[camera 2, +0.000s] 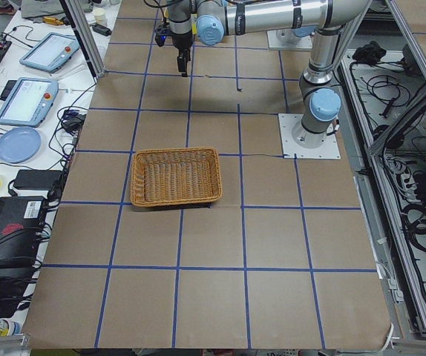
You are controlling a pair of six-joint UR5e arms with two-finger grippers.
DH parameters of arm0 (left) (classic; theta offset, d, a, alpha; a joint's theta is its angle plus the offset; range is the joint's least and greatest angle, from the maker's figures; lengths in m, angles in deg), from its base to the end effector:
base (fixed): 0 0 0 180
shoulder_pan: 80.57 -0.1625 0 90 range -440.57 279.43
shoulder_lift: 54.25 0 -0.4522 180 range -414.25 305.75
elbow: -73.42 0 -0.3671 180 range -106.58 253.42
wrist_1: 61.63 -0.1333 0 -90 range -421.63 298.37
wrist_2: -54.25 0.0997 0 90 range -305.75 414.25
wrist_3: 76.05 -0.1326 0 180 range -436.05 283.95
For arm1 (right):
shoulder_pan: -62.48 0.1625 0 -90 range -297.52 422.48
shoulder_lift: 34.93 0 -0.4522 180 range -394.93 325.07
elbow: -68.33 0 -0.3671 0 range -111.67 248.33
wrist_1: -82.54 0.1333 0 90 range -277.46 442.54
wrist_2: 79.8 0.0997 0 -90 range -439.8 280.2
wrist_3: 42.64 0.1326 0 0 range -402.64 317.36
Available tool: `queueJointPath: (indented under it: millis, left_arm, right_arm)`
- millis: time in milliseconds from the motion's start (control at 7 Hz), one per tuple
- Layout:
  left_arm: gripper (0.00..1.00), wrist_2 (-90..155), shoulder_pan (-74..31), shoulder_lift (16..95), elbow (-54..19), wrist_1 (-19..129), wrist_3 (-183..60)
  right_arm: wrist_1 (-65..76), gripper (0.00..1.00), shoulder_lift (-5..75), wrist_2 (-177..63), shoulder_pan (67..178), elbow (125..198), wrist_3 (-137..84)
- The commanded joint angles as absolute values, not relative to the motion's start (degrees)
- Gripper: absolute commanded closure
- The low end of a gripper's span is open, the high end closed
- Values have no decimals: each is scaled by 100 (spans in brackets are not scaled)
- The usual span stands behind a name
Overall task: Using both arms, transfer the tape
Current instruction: 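Lift the tape roll and carry it to the table center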
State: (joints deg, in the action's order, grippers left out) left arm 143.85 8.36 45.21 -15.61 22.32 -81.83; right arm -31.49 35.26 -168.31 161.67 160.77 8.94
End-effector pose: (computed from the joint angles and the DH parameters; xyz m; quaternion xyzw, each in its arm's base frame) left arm -0.1243 -0.5338 0.4176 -0.0410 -0.9989 -0.0210 0.0048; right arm 0.2303 -0.5673 0.3195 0.3613 0.9322 -0.0068 0.0191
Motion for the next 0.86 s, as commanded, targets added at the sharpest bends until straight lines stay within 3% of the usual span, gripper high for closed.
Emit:
queueJointPath:
  millis: [0,571,714]
  left_arm:
    - [0,14408,829,4533,-1570,2239,-8194]
    - [0,14425,820,4542,-1587,2231,-8211]
    - [0,14425,820,4550,-1614,2196,-8203]
  right_arm:
    - [-3617,100,2988,-16576,17247,16105,2252]
    - [-3953,100,2519,-16049,18349,16087,3398]
    - [-3954,89,2475,-15944,18455,16105,3426]
